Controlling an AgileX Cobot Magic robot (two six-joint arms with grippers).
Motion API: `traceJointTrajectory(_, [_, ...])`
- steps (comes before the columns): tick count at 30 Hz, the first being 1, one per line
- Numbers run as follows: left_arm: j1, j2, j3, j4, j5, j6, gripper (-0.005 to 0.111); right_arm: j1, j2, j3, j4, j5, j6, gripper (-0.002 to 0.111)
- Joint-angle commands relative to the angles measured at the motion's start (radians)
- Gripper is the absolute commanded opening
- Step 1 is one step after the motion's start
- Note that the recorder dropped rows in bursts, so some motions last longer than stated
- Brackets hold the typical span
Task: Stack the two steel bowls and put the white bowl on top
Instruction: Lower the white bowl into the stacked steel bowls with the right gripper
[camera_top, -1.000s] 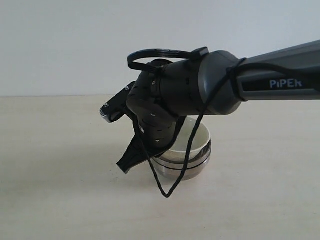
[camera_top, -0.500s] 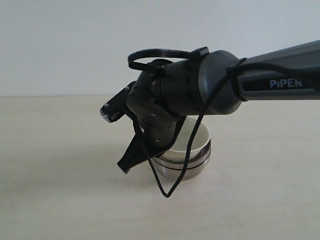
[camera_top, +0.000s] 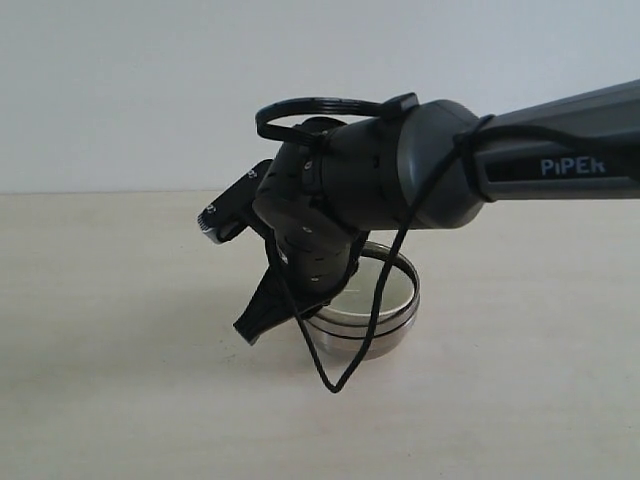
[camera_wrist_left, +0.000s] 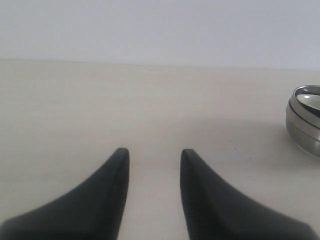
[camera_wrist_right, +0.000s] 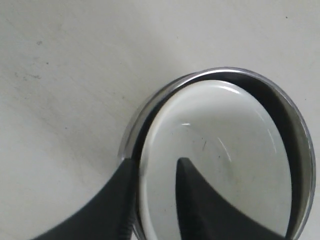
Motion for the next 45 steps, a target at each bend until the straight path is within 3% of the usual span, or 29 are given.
traceJointTrajectory(1, [0.003,-0.003,0.004,-0.001,0.001,0.005,0.032,-0.003,-0.047,-0.004,-0.004,-0.004,0.004,0.002])
traceJointTrajectory(13, [0.003,-0.003,0.004,-0.001,0.001,0.005,0.032,-0.002,-0.097,0.054,0.146,-0.009,-0.070,0.000])
traceJointTrajectory(23, [0.003,-0.003,0.004,-0.001,0.001,0.005,0.032,-0.006,-0.097,0.128,-0.076,-0.078,0.126,0.000])
traceJointTrajectory(35, [0.003,-0.003,0.004,-0.001,0.001,0.005,0.032,-0.006,-0.019,0.128,-0.062,-0.076,0.137,0.000])
traceJointTrajectory(45, [0.003,-0.003,0.004,-0.001,0.001,0.005,0.032,-0.006,-0.120,0.128,-0.102,-0.075,0.139,0.000])
